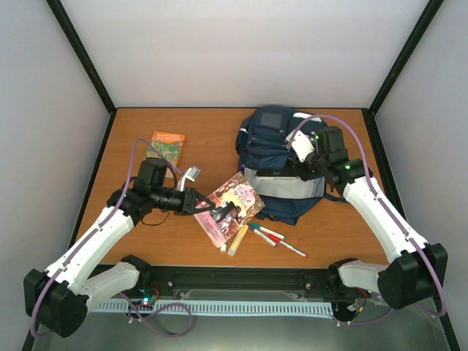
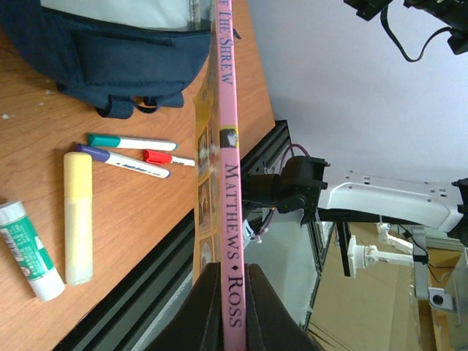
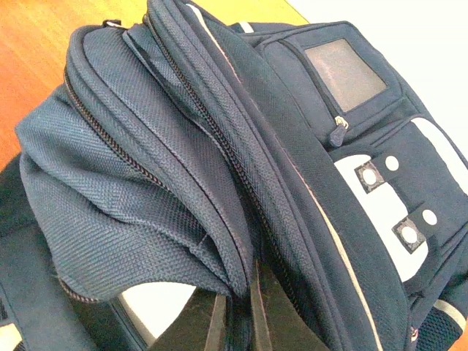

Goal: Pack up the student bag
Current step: Place the book in the student bag.

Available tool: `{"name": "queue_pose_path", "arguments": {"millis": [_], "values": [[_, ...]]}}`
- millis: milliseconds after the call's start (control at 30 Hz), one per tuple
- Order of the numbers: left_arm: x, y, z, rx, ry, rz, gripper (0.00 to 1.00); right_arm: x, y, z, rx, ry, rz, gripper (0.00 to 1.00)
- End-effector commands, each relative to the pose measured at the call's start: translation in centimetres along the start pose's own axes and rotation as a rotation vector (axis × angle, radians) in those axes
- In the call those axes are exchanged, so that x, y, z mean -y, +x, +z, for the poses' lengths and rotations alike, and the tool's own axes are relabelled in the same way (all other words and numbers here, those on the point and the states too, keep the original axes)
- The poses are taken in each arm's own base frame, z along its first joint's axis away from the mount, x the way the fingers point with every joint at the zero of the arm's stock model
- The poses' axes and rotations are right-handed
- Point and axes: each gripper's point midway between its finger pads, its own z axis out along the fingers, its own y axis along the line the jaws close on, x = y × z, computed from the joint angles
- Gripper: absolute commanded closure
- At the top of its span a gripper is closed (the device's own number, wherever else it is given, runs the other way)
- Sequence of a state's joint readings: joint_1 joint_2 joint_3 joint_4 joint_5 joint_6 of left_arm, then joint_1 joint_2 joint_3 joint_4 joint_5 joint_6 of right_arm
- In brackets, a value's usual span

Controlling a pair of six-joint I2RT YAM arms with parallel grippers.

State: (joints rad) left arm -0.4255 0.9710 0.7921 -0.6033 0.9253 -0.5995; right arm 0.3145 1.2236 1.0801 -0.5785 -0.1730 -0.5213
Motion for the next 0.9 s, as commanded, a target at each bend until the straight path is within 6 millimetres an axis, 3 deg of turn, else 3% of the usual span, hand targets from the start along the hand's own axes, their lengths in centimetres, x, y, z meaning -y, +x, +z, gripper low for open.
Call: {"name": "queue_pose_path", "arguments": {"millis": [0, 233, 333, 400, 633, 733, 867], "values": [[3.0, -1.4, 0.3, -0.005, 0.079, 0.076, 0.99, 2.5, -5.3, -2.5, 0.185, 0.084, 0.086, 0.97], [5.4, -3.7, 4.3, -0.073, 0.087, 0.162, 0.99, 3.4, -7.0, -1.9, 0.207, 0.079, 0.083, 0.97], [5.4, -5.1, 6.2, -0.058, 0.09, 0.151, 0.99, 4.0, -7.9, -2.3, 0.232, 0.085, 0.108, 0.97], [4.6, -6.0, 7.5, -0.037, 0.078, 0.119, 0.99, 4.0, -8.2, -2.8, 0.254, 0.086, 0.128, 0.97], [-1.2, -7.9, 11.6, 0.093, 0.086, -0.047, 0.99, 2.2, -7.4, -3.5, 0.311, 0.032, 0.165, 0.97], [-2.6, -8.6, 12.6, 0.142, 0.086, -0.076, 0.99, 1.5, -6.8, -3.6, 0.335, 0.022, 0.156, 0.97], [-3.0, -9.7, 14.0, 0.172, 0.113, -0.08, 0.99, 0.7, -6.5, -4.0, 0.369, 0.002, 0.141, 0.97]]}}
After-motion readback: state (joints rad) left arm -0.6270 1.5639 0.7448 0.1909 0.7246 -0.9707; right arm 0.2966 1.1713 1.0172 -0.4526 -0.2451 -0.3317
